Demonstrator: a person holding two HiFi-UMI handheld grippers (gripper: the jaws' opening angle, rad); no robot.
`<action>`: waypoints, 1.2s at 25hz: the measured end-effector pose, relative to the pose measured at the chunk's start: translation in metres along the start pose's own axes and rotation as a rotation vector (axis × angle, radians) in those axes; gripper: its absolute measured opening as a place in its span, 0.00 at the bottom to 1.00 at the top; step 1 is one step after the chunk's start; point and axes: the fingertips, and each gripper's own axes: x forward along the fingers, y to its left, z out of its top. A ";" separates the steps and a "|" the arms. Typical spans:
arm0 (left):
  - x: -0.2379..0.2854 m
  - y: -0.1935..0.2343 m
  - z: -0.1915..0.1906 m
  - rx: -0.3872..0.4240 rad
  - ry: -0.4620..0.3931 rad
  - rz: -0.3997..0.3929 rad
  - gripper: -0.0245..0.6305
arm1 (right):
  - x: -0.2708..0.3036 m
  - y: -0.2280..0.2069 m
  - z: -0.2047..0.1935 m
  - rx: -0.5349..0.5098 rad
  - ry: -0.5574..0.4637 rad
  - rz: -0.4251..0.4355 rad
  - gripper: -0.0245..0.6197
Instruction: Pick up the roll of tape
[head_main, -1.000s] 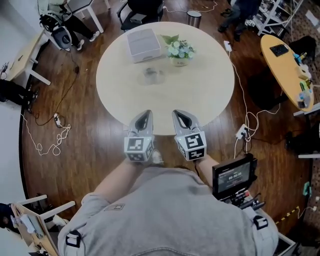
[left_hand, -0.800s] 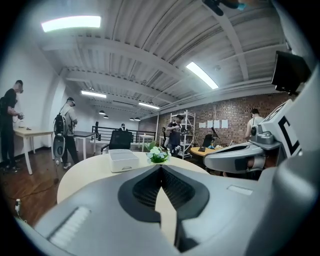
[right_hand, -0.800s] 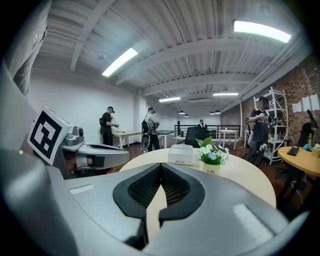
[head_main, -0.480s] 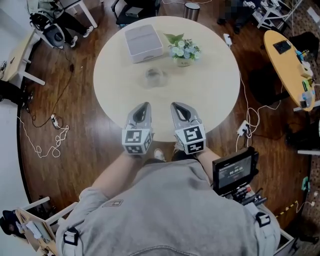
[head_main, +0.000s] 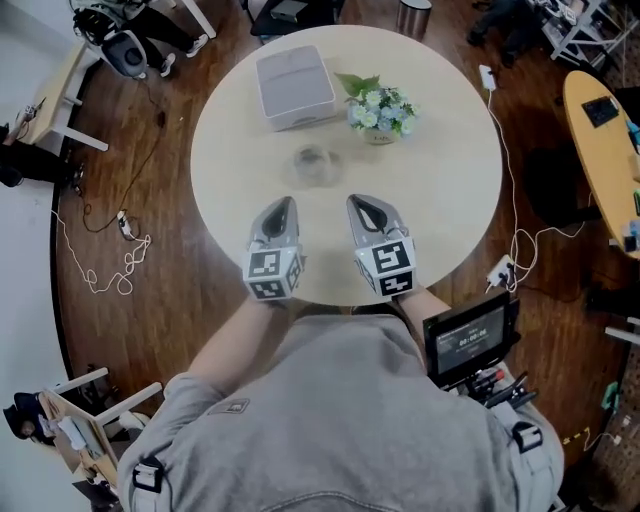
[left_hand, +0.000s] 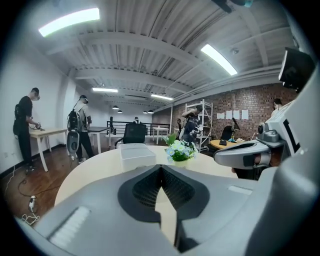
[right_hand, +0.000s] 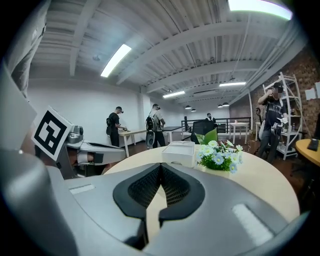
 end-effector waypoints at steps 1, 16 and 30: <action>0.004 0.003 -0.003 -0.003 0.010 0.009 0.04 | 0.005 -0.002 -0.002 0.003 0.007 0.006 0.06; 0.066 0.059 -0.052 -0.060 0.153 0.021 0.04 | 0.091 -0.016 -0.034 0.026 0.154 0.001 0.06; 0.123 0.075 -0.087 -0.026 0.283 -0.028 0.04 | 0.135 -0.017 -0.060 0.042 0.253 -0.022 0.06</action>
